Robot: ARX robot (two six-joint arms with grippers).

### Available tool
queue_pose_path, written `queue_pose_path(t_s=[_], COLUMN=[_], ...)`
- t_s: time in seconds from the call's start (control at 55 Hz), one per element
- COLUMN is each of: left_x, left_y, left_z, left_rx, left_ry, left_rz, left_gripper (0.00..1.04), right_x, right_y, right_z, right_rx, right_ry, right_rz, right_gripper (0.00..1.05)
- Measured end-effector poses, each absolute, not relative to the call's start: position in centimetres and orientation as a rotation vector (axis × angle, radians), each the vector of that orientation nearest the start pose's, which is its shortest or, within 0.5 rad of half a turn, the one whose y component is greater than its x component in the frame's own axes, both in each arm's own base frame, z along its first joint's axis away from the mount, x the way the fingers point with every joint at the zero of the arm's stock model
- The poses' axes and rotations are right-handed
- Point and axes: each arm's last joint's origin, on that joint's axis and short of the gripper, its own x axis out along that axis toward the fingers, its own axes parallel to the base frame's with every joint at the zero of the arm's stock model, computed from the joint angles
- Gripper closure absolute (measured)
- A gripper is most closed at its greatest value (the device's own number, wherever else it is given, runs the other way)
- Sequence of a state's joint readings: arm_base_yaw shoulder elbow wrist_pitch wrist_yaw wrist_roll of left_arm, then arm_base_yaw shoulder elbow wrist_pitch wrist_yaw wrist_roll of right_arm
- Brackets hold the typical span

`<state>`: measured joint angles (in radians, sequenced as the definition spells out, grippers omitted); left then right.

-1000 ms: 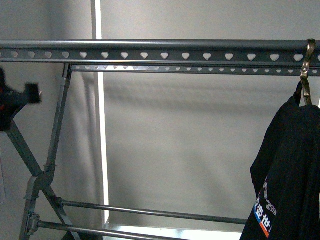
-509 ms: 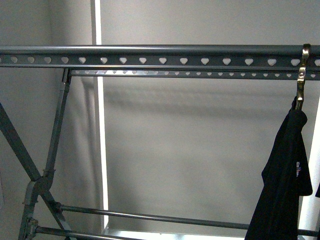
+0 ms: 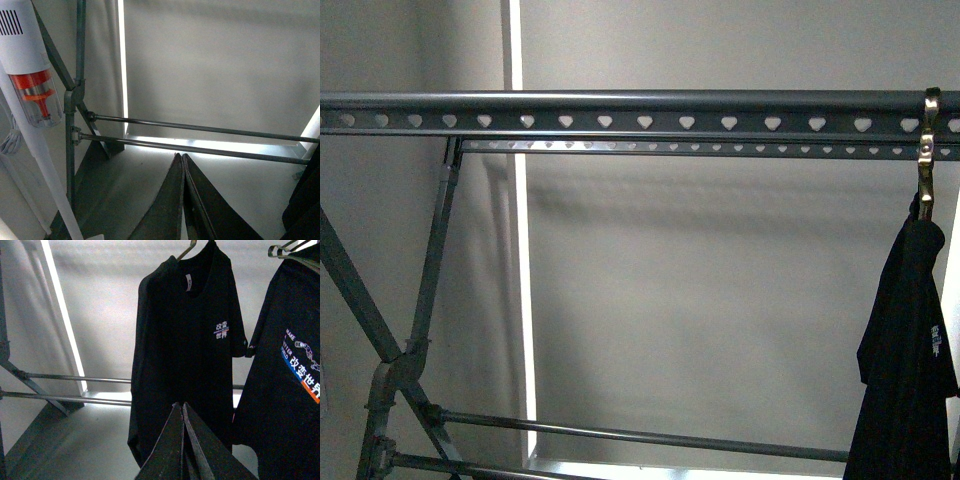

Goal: Hang clothes on hanger

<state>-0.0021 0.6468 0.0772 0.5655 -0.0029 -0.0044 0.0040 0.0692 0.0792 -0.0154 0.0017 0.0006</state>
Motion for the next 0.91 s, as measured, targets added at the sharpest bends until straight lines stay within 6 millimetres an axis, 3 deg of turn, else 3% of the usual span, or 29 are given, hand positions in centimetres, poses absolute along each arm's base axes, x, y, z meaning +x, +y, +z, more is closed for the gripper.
queue_pose_path(t_s=[0.382,0.909], left_x=[12.6,11.0], left_y=[0.0,0.0], left_z=[17.2,17.3], left_rx=[-0.003,-0.003], left_ry=[-0.018,-0.022], left_rz=[0.0,-0.001], left_gripper=[1.01,1.01], right_x=[9.8,9.8], right_y=[0.0,0.0], right_z=[16.5,16.5], right_rx=[0.001,0.001], right_ry=[0.004,0.002], right_rz=[0.002,0.002], right_gripper=[1.02,1.02])
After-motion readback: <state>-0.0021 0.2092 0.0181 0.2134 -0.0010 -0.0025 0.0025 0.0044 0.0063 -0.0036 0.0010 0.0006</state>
